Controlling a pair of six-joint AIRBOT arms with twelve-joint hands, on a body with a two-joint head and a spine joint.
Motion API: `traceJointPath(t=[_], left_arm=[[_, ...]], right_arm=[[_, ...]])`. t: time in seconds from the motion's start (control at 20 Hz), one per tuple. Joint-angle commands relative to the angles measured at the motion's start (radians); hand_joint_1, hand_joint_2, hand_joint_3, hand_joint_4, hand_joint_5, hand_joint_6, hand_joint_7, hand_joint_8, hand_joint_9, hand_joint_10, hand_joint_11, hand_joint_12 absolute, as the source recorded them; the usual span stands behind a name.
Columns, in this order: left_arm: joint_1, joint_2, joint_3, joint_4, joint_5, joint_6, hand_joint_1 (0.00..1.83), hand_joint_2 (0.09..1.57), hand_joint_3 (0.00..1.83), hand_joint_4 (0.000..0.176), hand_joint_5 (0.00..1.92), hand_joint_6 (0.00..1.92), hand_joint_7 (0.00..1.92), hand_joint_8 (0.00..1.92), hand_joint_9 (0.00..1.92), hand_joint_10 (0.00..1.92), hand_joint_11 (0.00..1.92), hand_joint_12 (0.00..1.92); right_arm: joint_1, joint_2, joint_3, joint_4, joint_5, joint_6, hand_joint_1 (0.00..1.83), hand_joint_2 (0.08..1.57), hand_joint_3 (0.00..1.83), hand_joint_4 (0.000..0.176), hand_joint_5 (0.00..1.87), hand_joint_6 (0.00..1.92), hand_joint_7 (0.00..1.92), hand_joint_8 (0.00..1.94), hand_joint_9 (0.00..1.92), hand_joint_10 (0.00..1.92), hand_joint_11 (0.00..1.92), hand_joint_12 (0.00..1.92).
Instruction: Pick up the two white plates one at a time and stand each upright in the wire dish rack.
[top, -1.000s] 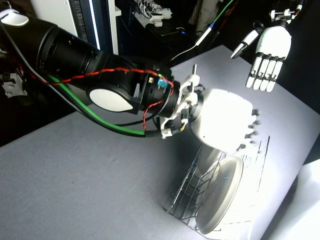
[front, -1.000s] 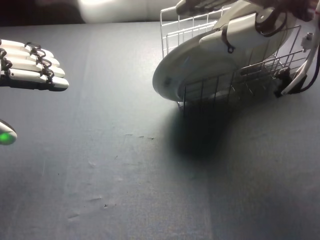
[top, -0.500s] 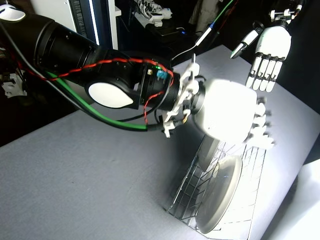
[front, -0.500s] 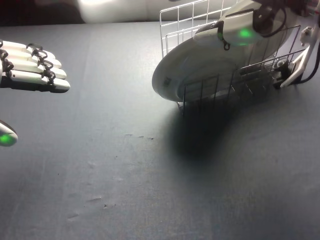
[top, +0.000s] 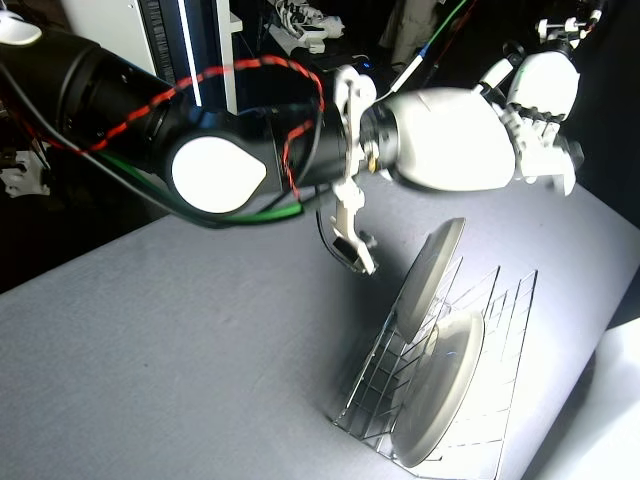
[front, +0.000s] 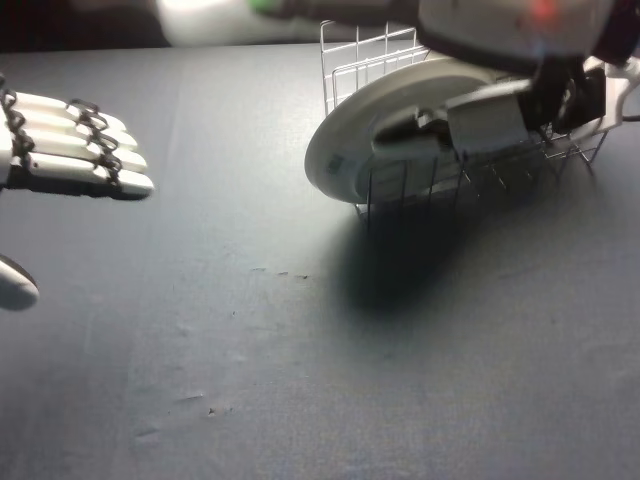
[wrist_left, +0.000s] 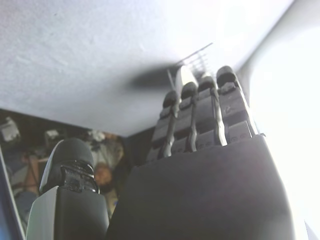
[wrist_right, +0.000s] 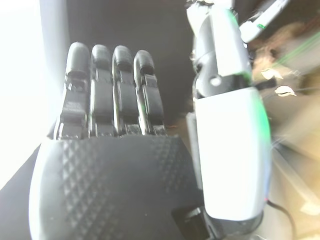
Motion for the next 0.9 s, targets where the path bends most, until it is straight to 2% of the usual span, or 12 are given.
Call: traceJointPath(t=[0.0,0.2,0.3,0.4,0.45,0.5,0.6,0.7,0.75,0.8,0.85], left_arm=[[-0.005,0.007,-0.001,-0.079,-0.039,0.011,0.00,1.15,0.00,0.000,0.00,0.00,0.00,0.00,0.00,0.00,0.00,0.00],[-0.001,0.029,-0.030,-0.092,-0.055,0.073,0.00,1.16,0.00,0.000,0.03,0.01,0.03,0.01,0.00,0.00,0.00,0.00],[0.000,0.050,-0.050,-0.092,-0.067,0.127,0.00,1.16,0.00,0.000,0.06,0.01,0.05,0.02,0.03,0.01,0.00,0.00],[-0.001,0.065,-0.051,-0.092,-0.074,0.138,0.00,1.17,0.00,0.000,0.11,0.01,0.11,0.01,0.08,0.01,0.03,0.02],[-0.001,0.067,-0.042,-0.092,-0.077,0.138,0.00,1.17,0.00,0.000,0.16,0.01,0.18,0.01,0.15,0.01,0.05,0.04],[-0.001,0.069,-0.031,-0.092,-0.083,0.138,0.00,1.17,0.00,0.000,0.21,0.01,0.24,0.02,0.21,0.00,0.01,0.23],[0.000,0.070,-0.014,-0.089,-0.089,0.138,0.00,1.19,0.00,0.000,0.29,0.01,0.33,0.02,0.29,0.01,0.00,0.42],[0.000,0.074,-0.018,-0.067,-0.090,0.138,0.00,1.22,0.00,0.000,0.50,0.02,0.60,0.01,0.54,0.04,0.05,0.80],[0.000,0.077,-0.021,-0.065,-0.089,0.138,0.00,1.24,0.00,0.000,0.56,0.02,0.67,0.01,0.62,0.04,0.07,0.90],[-0.002,0.078,-0.022,-0.065,-0.089,0.138,0.00,1.25,0.00,0.000,0.59,0.02,0.73,0.03,0.68,0.06,0.09,0.99],[-0.005,0.078,-0.023,-0.067,-0.089,0.132,0.00,1.27,0.00,0.000,0.62,0.04,0.78,0.05,0.73,0.09,0.09,1.11]], right_arm=[[0.006,0.012,-0.004,0.018,0.126,-0.009,0.96,1.01,0.00,0.000,0.20,0.00,0.17,0.00,0.16,0.00,0.00,0.42],[0.006,0.042,-0.009,-0.098,0.145,-0.034,0.94,1.01,0.00,0.000,0.24,0.01,0.20,0.01,0.19,0.01,0.00,0.52],[0.007,0.057,-0.016,-0.107,0.144,-0.039,0.84,1.04,0.00,0.000,0.25,0.01,0.24,0.01,0.22,0.01,0.00,0.63],[0.008,0.069,-0.016,-0.149,0.150,-0.039,0.81,1.04,0.00,0.000,0.35,0.02,0.35,0.03,0.33,0.04,0.00,0.81],[0.008,0.074,-0.017,-0.167,0.155,-0.039,0.77,1.07,0.00,0.000,0.42,0.02,0.43,0.03,0.40,0.04,0.00,0.97],[0.008,0.079,-0.019,-0.178,0.161,-0.039,0.78,1.09,0.00,0.000,0.50,0.02,0.52,0.02,0.47,0.04,0.02,1.06],[0.009,0.099,-0.041,-0.179,0.167,-0.039,0.82,1.10,0.00,0.000,0.64,0.02,0.69,0.02,0.63,0.05,0.12,1.09],[0.009,0.115,-0.065,-0.179,0.169,-0.040,0.92,1.06,0.00,0.000,0.84,0.03,0.91,0.03,0.83,0.08,0.29,1.09],[0.012,0.121,-0.076,-0.182,0.177,-0.040,0.91,1.06,0.00,0.000,0.89,0.03,0.96,0.04,0.87,0.10,0.32,1.13],[0.016,0.127,-0.082,-0.187,0.185,-0.041,0.92,1.06,0.00,0.000,0.98,0.04,1.03,0.07,0.88,0.27,0.38,1.19],[0.018,0.131,-0.087,-0.189,0.189,-0.041,0.87,1.09,0.00,0.000,1.03,0.10,1.05,0.22,0.79,0.67,0.41,1.26]])
